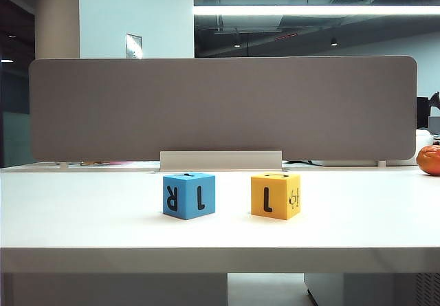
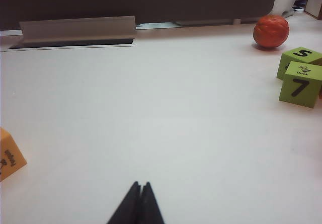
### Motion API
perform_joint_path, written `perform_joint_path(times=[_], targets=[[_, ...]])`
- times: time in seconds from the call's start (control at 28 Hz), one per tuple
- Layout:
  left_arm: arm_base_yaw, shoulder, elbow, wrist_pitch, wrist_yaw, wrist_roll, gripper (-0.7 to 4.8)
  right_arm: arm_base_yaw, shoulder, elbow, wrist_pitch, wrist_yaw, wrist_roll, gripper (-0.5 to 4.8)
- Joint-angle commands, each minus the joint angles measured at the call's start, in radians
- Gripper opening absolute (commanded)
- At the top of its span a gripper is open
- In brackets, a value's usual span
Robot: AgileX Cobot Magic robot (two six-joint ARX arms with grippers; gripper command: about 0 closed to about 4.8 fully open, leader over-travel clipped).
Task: Stack one letter block on top of another letter block.
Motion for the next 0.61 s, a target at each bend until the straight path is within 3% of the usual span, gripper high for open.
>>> perform_joint_path(times=[0.04,0.61], targets=[[0.001,0.001,0.003,0.015,0.003,0.003,-0.06,0.001,-0.002,-0.006,0.011,0.001,-0.003,-0.01],[0.001,0.001,0.003,0.019,0.004,0.003,-0.06,0.002,-0.002,-0.004,0.011,-0.01,0.005,-0.01]])
